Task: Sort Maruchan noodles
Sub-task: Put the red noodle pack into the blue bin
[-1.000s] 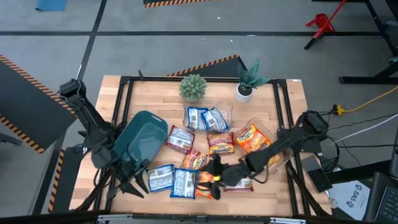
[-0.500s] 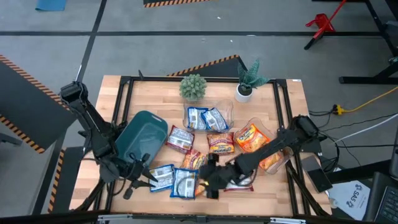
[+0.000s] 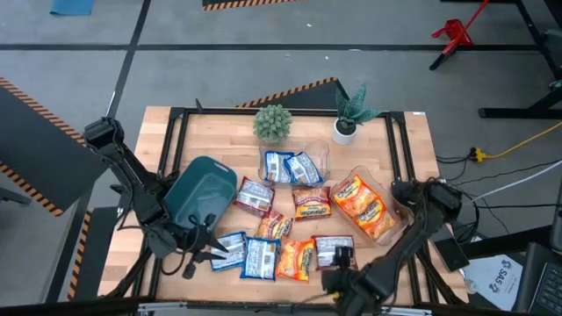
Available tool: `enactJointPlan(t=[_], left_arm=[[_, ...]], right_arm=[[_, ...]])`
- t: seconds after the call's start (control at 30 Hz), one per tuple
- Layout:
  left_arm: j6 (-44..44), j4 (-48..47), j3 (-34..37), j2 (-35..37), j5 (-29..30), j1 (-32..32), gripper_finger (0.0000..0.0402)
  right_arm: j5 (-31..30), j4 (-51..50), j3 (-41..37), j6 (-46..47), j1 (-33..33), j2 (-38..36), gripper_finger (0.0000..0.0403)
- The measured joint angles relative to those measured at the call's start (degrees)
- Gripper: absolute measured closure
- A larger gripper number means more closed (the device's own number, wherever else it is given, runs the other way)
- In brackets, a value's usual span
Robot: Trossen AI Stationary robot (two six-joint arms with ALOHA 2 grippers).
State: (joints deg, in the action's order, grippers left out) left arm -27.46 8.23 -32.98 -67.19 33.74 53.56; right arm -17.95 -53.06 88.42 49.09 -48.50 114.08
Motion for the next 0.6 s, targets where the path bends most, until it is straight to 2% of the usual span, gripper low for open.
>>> enactJointPlan(t=[0.23, 0.33, 0.6], left_arm=[[0.13, -0.10, 0.01, -0.01, 0.47, -1.85, 0.0316], [0.11, -0.09, 0.01, -0.01, 0.44, -2.32, 0.0316], [-0.31, -0.09, 0.01, 0.00, 0.48, -2.34, 0.0316]], right_arm=[[-1.05, -5.37, 0.02, 1.25, -1.36, 7.15, 0.0130], [-3.82, -8.42, 0.23, 1.79, -1.16, 9.42, 0.0130], [-8.37, -10.87, 0.13, 5.60, -0.62, 10.98, 0.0140]])
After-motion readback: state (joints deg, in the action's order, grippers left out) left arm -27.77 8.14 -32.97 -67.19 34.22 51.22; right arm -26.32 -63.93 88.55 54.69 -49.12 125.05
